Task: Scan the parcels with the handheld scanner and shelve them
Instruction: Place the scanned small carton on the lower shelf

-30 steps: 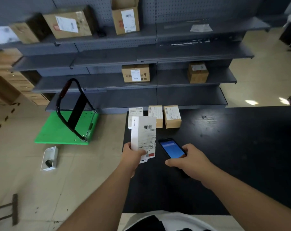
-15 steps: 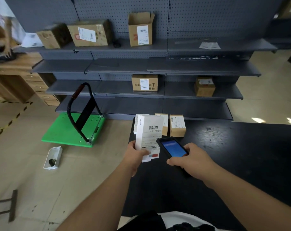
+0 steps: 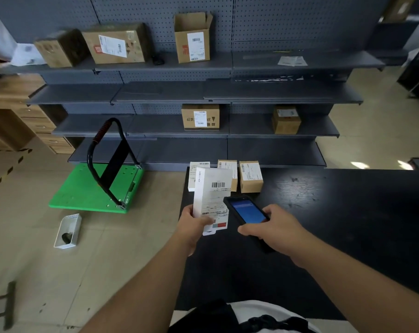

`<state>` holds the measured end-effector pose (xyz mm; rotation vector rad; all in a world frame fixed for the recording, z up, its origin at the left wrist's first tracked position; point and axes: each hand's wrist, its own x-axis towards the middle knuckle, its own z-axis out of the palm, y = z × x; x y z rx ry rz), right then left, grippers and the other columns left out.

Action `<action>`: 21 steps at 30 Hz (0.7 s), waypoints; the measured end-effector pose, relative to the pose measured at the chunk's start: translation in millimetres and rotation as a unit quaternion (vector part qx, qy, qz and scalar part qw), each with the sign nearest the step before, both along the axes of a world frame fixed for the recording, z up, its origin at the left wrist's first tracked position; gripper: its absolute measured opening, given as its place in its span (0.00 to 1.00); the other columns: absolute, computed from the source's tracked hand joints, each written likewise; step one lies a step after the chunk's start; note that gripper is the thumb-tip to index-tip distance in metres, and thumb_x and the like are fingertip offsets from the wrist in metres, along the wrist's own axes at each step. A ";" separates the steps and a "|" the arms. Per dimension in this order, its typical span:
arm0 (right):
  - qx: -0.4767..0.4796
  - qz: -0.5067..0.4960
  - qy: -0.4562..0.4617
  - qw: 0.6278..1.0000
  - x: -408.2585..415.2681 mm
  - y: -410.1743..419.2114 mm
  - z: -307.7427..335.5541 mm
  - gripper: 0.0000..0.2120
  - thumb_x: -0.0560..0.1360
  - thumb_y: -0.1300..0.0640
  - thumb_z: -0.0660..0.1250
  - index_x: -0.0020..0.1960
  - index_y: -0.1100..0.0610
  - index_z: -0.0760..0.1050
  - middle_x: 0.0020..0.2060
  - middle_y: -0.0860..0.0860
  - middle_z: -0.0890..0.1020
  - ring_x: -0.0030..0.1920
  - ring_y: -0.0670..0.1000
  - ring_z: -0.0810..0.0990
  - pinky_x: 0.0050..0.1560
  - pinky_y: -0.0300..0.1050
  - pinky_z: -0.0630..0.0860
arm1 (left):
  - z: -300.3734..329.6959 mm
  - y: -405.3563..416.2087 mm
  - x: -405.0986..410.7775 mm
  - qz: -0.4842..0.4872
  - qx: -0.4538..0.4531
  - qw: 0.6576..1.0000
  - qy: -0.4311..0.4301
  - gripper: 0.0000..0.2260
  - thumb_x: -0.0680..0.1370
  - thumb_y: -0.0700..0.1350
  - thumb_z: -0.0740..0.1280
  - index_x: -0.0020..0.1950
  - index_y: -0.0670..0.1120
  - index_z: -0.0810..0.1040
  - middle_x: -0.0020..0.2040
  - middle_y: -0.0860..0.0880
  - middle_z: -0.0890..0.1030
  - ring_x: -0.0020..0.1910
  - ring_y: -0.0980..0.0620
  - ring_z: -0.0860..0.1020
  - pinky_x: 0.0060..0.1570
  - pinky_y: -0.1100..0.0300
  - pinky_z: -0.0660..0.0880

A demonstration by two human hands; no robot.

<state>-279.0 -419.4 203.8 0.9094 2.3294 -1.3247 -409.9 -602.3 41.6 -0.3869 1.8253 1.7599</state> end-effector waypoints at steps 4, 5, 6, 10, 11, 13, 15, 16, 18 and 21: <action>0.000 -0.027 -0.005 1.000 1.2 1.7 -6.8 0.42 0.68 0.41 0.81 0.74 0.53 0.66 0.59 0.51 0.76 0.56 0.52 0.78 0.54 0.49 0.79 | -3.2 -1.1 -3.2 -0.010 -0.004 1.000 -0.014 0.31 0.73 0.34 0.77 0.70 0.52 0.69 0.64 0.46 0.81 0.61 0.41 0.83 0.63 0.39 0.81; 0.000 -0.038 -0.005 0.999 2.4 2.9 -8.6 0.43 0.68 0.41 0.81 0.75 0.53 0.66 0.60 0.51 0.76 0.56 0.52 0.78 0.55 0.50 0.80 | -3.9 -0.3 -3.9 -0.014 -0.006 1.000 -0.018 0.30 0.73 0.35 0.77 0.70 0.51 0.69 0.64 0.47 0.81 0.61 0.41 0.83 0.63 0.39 0.81; 0.000 -0.050 -0.006 0.999 4.0 4.5 -10.9 0.44 0.68 0.41 0.81 0.76 0.53 0.65 0.61 0.52 0.76 0.57 0.52 0.78 0.56 0.51 0.80 | -4.7 1.3 -4.3 -0.019 -0.012 1.000 -0.019 0.30 0.73 0.35 0.78 0.70 0.51 0.70 0.63 0.47 0.81 0.61 0.41 0.83 0.62 0.39 0.81; -0.001 -0.120 -0.009 0.993 15.0 13.0 -19.7 0.45 0.69 0.41 0.81 0.78 0.55 0.63 0.66 0.54 0.75 0.61 0.54 0.77 0.59 0.52 0.79 | -12.0 10.6 -2.6 -0.066 -0.040 0.997 -0.025 0.28 0.74 0.39 0.79 0.70 0.51 0.71 0.62 0.49 0.82 0.60 0.44 0.83 0.61 0.41 0.82; -0.002 -0.145 -0.012 0.989 19.3 15.2 -22.7 0.45 0.69 0.42 0.81 0.78 0.55 0.64 0.64 0.53 0.76 0.58 0.53 0.78 0.57 0.52 0.80 | -13.8 14.0 -0.2 -0.083 -0.046 0.995 -0.030 0.28 0.75 0.39 0.78 0.70 0.51 0.71 0.62 0.49 0.82 0.60 0.44 0.83 0.61 0.40 0.82; -0.008 -0.193 -0.023 0.981 29.9 19.8 -28.8 0.44 0.70 0.42 0.80 0.77 0.56 0.64 0.59 0.52 0.74 0.51 0.50 0.77 0.50 0.48 0.78 | -17.5 22.3 6.8 -0.118 -0.055 0.990 -0.047 0.26 0.75 0.39 0.78 0.70 0.50 0.71 0.62 0.49 0.82 0.60 0.44 0.83 0.62 0.39 0.81; -0.015 -0.241 -0.030 0.970 44.1 26.9 -36.5 0.42 0.70 0.42 0.80 0.76 0.55 0.65 0.55 0.50 0.74 0.48 0.48 0.76 0.48 0.48 0.76 | -20.3 33.2 15.7 -0.155 -0.060 0.984 -0.065 0.25 0.76 0.39 0.77 0.69 0.49 0.71 0.62 0.48 0.82 0.59 0.44 0.83 0.61 0.41 0.82; -0.018 -0.263 -0.031 0.964 52.5 31.0 -41.4 0.42 0.69 0.41 0.81 0.75 0.55 0.66 0.55 0.51 0.75 0.49 0.50 0.77 0.50 0.49 0.77 | -21.7 39.4 20.1 -0.172 -0.060 0.980 -0.073 0.24 0.76 0.39 0.77 0.69 0.48 0.72 0.62 0.48 0.82 0.58 0.45 0.84 0.60 0.42 0.83; -0.021 -0.307 -0.031 0.951 70.6 39.8 -49.8 0.44 0.68 0.40 0.81 0.75 0.55 0.66 0.59 0.52 0.77 0.55 0.53 0.79 0.56 0.54 0.80 | -22.1 53.3 28.7 -0.202 -0.061 0.974 -0.085 0.23 0.76 0.40 0.78 0.67 0.49 0.74 0.61 0.48 0.83 0.56 0.46 0.85 0.57 0.45 0.84; -0.026 -0.365 -0.024 0.930 101.8 54.5 -57.3 0.46 0.67 0.38 0.82 0.76 0.54 0.66 0.63 0.54 0.78 0.58 0.55 0.79 0.60 0.57 0.80 | -17.3 79.0 43.2 -0.251 -0.061 0.962 -0.091 0.22 0.76 0.40 0.77 0.66 0.49 0.74 0.61 0.48 0.83 0.55 0.47 0.86 0.54 0.46 0.85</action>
